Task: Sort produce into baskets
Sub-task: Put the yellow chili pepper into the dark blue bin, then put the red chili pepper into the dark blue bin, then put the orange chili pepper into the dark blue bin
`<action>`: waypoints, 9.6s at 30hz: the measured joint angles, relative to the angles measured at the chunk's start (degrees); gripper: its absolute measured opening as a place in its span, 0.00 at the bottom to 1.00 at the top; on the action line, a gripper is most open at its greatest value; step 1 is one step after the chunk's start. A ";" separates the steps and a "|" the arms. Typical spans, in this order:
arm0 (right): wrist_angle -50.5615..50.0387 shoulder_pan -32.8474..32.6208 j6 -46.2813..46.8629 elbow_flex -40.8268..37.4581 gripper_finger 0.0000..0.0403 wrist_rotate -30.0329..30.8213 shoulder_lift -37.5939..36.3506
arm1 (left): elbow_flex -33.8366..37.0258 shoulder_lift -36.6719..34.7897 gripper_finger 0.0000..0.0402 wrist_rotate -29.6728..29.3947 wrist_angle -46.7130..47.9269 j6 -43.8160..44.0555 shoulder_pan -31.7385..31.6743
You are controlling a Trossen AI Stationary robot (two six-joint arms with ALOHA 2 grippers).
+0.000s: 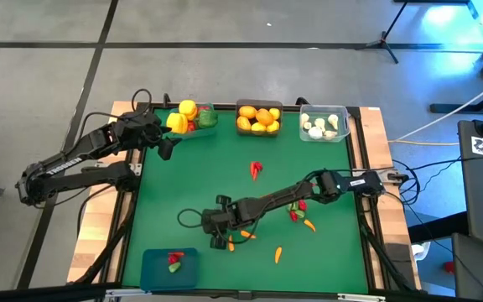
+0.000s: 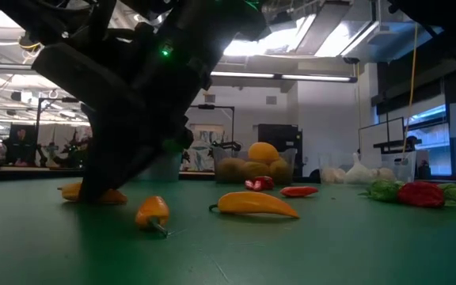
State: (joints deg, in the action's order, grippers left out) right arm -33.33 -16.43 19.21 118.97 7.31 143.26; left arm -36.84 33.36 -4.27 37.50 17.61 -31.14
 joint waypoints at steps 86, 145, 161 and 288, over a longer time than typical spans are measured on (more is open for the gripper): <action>-50.18 23.34 -29.67 15.36 0.42 -18.50 -16.79 | 0.00 0.00 0.77 0.00 1.63 -2.58 0.00; 28.52 31.80 11.02 -78.79 0.74 -12.70 -64.63 | 0.02 0.00 0.77 -3.78 -2.19 2.92 0.01; 35.81 30.80 10.57 -73.71 0.69 -3.90 -54.40 | 0.02 -0.01 0.77 -3.78 -2.61 2.82 0.02; 42.20 0.26 -22.52 0.73 0.58 -30.42 0.48 | 0.02 0.04 0.77 -6.51 -0.38 -1.22 -0.09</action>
State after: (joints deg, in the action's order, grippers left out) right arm 8.87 -16.16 -3.31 119.70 -23.11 143.74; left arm -36.82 33.40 -10.79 37.11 16.38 -31.22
